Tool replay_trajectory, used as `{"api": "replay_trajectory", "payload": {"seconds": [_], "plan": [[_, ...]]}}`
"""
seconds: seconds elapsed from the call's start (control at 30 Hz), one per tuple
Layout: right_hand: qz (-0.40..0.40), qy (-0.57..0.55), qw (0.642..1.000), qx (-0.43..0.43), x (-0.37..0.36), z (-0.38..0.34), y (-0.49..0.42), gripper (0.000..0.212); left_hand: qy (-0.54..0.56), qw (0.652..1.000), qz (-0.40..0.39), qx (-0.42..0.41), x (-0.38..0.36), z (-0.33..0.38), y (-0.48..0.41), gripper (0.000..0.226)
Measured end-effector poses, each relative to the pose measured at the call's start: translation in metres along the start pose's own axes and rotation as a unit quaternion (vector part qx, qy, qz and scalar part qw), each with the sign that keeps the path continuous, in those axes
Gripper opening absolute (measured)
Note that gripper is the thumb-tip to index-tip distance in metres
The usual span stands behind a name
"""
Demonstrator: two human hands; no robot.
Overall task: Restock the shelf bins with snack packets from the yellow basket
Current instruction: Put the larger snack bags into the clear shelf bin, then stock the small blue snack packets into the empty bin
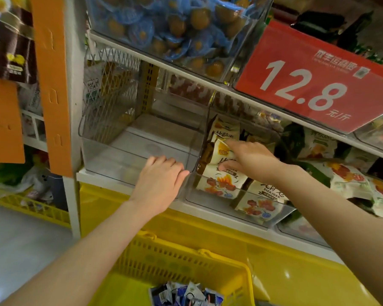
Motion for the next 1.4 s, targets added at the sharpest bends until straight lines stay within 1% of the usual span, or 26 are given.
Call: {"api": "replay_trajectory", "payload": {"seconds": [0.07, 0.13, 0.23, 0.3, 0.37, 0.43, 0.53, 0.63, 0.7, 0.77, 0.8, 0.87, 0.93, 1.0, 1.07, 1.17, 1.23, 1.33, 1.4], "plan": [[-0.026, -0.009, 0.999, -0.025, -0.009, 0.007, -0.005, 0.078, -0.003, 1.0, -0.002, 0.0, 0.0, 0.0, 0.0, 0.053], [-0.059, -0.034, 0.997, -0.04, -0.025, 0.01, -0.004, 0.079, -0.007, 1.0, -0.001, 0.002, 0.0, 0.0, -0.001, 0.051], [-0.085, -0.059, 0.994, -0.037, -0.048, 0.01, -0.001, 0.073, -0.012, 1.0, 0.007, 0.001, 0.002, 0.0, 0.0, 0.049], [-0.096, -0.102, 0.989, -0.049, -0.053, 0.013, 0.0, 0.071, -0.01, 1.0, 0.011, -0.006, 0.003, 0.001, 0.001, 0.046], [-0.092, -0.134, 0.985, -0.057, -0.052, 0.015, 0.004, 0.069, -0.007, 1.0, 0.006, -0.014, 0.002, 0.001, 0.002, 0.042], [-0.04, -0.15, 0.987, -0.047, -0.044, 0.011, 0.009, 0.063, 0.001, 1.0, -0.004, -0.02, 0.002, 0.001, 0.002, 0.038], [0.084, -0.161, 0.983, -0.004, -0.027, -0.007, 0.03, 0.052, 0.018, 1.0, -0.016, -0.017, 0.007, 0.002, 0.007, 0.035], [0.182, -0.19, 0.964, 0.047, -0.02, -0.027, 0.065, 0.051, 0.054, 0.998, 0.022, -0.013, 0.023, 0.004, 0.025, 0.033], [0.227, -0.223, 0.944, 0.083, -0.027, -0.041, 0.094, 0.045, 0.077, 0.996, 0.054, -0.007, 0.032, 0.005, 0.045, 0.033], [0.232, -0.242, 0.937, 0.098, -0.052, -0.051, 0.118, 0.038, 0.09, 0.994, 0.068, 0.012, 0.027, 0.001, 0.07, 0.029], [0.215, -0.252, 0.939, 0.094, -0.071, -0.055, 0.126, 0.035, 0.092, 0.993, 0.064, 0.026, 0.019, -0.004, 0.083, 0.026], [0.142, -0.267, 0.952, 0.055, -0.119, -0.057, 0.135, 0.034, 0.093, 0.993, 0.024, 0.067, -0.008, -0.02, 0.113, 0.022], [0.051, -0.254, 0.966, 0.001, -0.175, -0.052, 0.142, 0.036, 0.085, 0.988, -0.057, 0.118, -0.046, -0.046, 0.146, 0.022], [-0.041, -0.232, 0.97, -0.058, -0.234, -0.039, 0.149, 0.04, 0.061, 0.975, -0.132, 0.169, -0.08, -0.074, 0.18, 0.028], [-0.132, -0.213, 0.962, -0.112, -0.288, -0.025, 0.16, 0.047, 0.05, 0.955, -0.187, 0.223, -0.103, -0.101, 0.21, 0.033], [-0.243, -0.241, 0.925, -0.165, -0.349, -0.014, 0.183, 0.056, 0.088, 0.924, -0.22, 0.3, -0.12, -0.127, 0.241, 0.035], [-0.286, -0.254, 0.908, -0.17, -0.377, -0.014, 0.197, 0.061, 0.11, 0.914, -0.22, 0.323, -0.126, -0.135, 0.252, 0.038], [-0.286, -0.211, 0.92, -0.166, -0.399, -0.014, 0.202, 0.068, 0.127, 0.916, -0.2, 0.323, -0.128, -0.14, 0.255, 0.036], [-0.277, -0.189, 0.924, -0.183, -0.405, -0.012, 0.199, 0.07, 0.141, 0.916, -0.182, 0.327, -0.128, -0.143, 0.254, 0.032]]}}
Point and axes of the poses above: each hand's wrist, its own y-axis away from the middle knuckle, its own x-axis out of the back of the hand, z = x × y, the point moved 9 cm from there along -y, towards the middle knuckle, and after that the axes turned 11 degrees about -y, right-handed, at the moved point
